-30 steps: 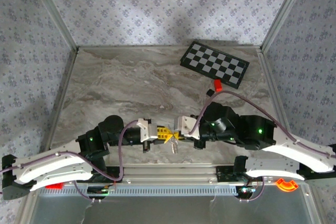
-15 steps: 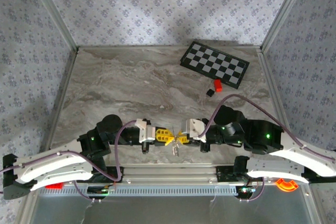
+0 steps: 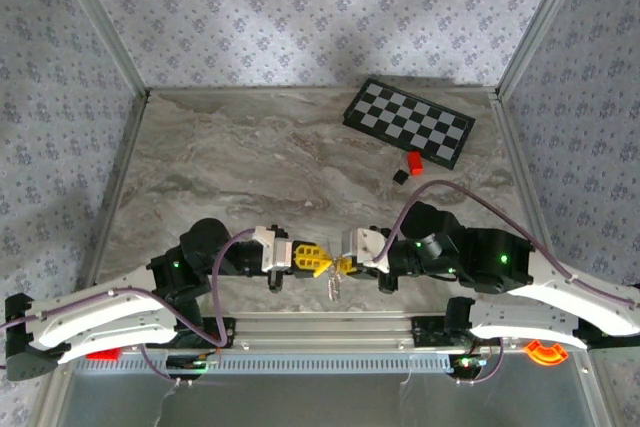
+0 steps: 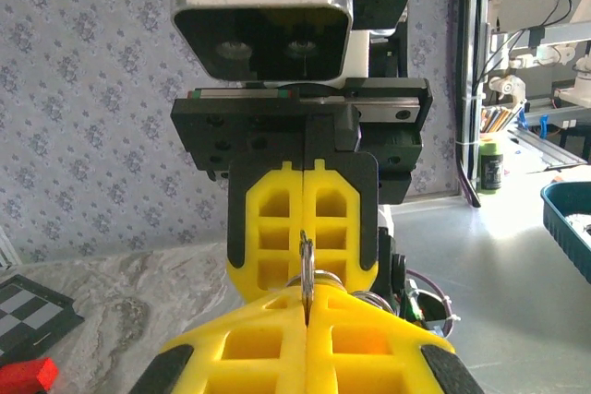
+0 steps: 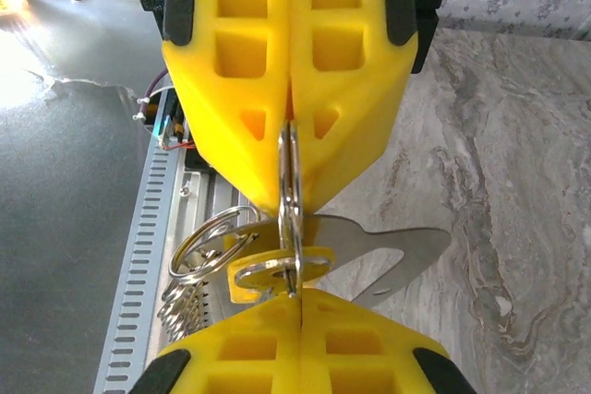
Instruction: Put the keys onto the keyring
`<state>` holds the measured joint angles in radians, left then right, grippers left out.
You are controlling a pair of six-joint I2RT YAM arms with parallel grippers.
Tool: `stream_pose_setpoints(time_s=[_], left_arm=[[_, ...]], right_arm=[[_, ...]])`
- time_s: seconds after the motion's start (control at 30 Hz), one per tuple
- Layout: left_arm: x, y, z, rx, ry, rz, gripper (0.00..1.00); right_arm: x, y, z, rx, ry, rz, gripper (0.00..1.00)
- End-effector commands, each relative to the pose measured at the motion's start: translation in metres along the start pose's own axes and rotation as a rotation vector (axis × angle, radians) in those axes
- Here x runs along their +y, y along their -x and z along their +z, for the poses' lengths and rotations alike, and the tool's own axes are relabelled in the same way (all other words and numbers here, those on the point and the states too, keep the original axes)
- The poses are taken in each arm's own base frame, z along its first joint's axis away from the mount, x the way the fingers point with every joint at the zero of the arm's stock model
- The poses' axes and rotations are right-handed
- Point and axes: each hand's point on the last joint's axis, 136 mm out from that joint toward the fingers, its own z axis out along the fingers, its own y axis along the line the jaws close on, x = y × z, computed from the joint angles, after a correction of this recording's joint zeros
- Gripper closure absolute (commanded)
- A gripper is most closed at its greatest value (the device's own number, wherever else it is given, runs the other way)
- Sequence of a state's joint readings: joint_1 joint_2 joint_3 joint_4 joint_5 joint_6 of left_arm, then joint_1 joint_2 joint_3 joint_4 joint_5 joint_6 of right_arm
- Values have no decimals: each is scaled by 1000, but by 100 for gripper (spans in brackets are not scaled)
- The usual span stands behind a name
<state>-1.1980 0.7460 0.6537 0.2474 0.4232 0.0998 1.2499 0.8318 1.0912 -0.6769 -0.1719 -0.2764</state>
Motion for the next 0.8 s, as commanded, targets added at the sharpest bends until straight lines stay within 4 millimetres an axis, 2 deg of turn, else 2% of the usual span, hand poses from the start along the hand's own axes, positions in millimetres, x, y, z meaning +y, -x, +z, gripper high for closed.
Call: stream_pose_setpoints(time_s=[0.0,0.13,0.27,0.4,0.77], left_arm=[[-3,28,-5,-92,-11,33,100],[-4,26,-5,-82,-13,30,100],[-6,25,-5,-74,-26,28,100],[-8,23,-4,-64,-39,23,100],[-10,23,-2,-58,-59,14,100]], right_arm=[[-1,-1,-5,0,-11,22,92],[-3,5,-15,-46,-36,18,72],[2,13,-24,-100,-15,13,64],[8,19,-29,-141,12,4,62],[3,30,-25,-187,1,-10,63]])
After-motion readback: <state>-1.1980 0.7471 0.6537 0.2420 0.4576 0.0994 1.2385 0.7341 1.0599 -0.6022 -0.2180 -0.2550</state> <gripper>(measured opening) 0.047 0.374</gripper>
